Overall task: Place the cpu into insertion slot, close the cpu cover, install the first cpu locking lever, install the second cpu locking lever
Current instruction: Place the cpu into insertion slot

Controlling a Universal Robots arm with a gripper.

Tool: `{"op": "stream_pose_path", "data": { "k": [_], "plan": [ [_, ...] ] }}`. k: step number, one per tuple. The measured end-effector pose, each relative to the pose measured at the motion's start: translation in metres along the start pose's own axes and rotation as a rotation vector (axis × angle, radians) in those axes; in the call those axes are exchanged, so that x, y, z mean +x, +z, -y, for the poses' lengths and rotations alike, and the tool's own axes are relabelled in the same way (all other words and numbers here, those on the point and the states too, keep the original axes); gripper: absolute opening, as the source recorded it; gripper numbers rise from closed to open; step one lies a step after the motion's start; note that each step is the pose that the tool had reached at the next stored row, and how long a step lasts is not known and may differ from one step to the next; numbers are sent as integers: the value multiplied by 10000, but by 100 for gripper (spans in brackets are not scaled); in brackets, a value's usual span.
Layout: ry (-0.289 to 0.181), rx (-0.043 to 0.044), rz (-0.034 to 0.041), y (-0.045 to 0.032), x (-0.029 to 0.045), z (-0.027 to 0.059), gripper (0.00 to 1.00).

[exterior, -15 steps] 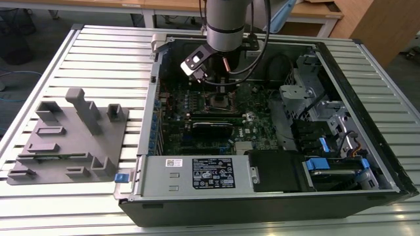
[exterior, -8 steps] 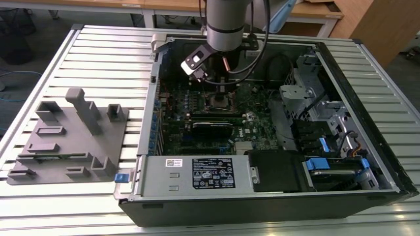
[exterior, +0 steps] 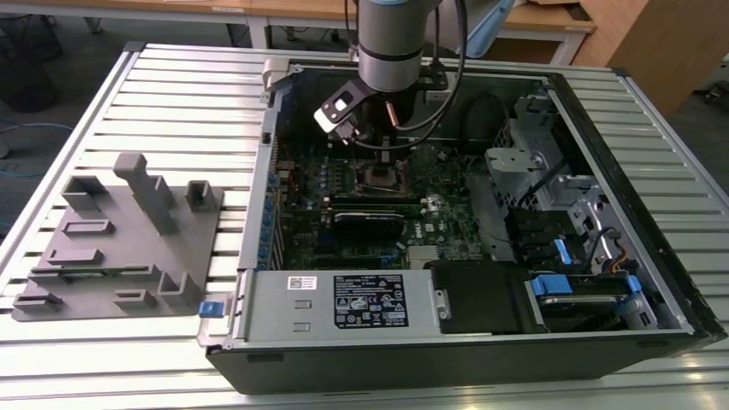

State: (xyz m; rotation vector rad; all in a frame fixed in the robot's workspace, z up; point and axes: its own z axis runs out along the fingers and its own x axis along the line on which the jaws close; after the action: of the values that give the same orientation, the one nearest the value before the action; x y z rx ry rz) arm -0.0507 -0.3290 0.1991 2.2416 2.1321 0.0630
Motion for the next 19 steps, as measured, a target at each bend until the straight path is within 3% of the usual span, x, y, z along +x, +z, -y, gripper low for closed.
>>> {"op": "stream_pose_path", "data": {
  "k": [13,15,19],
  "plan": [
    [1,-3,-3,11,0,1,11],
    [4,-21,-36,-14,5,-4,11],
    [2,-4,-6,-126,0,-8,11]
  ]
}}
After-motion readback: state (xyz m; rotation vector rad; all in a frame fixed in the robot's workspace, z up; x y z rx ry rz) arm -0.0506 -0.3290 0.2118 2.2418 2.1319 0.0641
